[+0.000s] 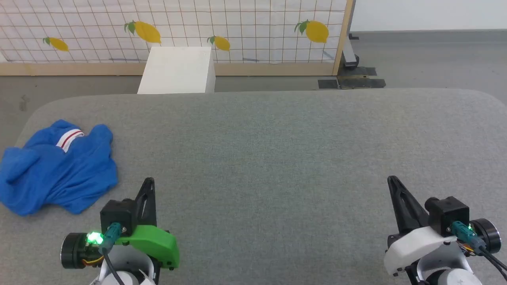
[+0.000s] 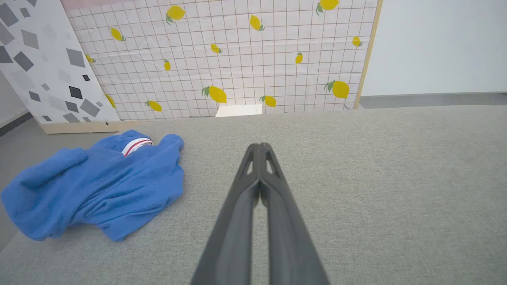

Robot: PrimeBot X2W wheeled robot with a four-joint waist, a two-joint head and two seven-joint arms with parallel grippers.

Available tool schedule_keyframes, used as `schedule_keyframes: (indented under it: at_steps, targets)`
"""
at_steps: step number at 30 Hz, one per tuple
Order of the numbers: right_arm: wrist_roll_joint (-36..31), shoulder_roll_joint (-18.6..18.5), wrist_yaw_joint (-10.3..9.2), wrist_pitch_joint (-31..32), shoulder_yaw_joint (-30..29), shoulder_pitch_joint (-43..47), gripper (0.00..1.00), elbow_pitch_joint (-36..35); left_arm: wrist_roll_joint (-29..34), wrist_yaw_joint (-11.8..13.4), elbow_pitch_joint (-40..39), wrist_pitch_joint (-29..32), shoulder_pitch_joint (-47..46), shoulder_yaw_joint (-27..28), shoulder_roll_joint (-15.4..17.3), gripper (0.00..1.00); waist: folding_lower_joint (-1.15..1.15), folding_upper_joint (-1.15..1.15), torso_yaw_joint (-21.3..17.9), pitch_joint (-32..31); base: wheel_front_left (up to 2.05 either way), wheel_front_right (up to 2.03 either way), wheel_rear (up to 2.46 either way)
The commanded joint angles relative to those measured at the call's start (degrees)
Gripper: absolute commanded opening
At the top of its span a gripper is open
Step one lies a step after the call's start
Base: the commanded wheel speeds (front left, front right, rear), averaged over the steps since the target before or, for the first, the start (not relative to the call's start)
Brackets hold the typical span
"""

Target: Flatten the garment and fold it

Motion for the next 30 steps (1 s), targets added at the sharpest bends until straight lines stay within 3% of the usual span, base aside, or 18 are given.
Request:
schedule_keyframes:
  at_steps: [1,30]
  targets:
    - [-0.4,0.1,-0.09,0.2,0.1,-0.9,0.00,-0.3,0.6,0.4,-0.2,0.1,0.7,0.2,-0.3,0.00,0.00,0.00,0.0,0.0,0.00,0.00,0.00]
    - [-0.4,0.1,-0.09,0.2,0.1,-0.9,0.00,-0.3,0.6,0.4,-0.2,0.1,0.7,0.2,-0.3,0.00,0.00,0.00,0.0,0.0,0.00,0.00,0.00]
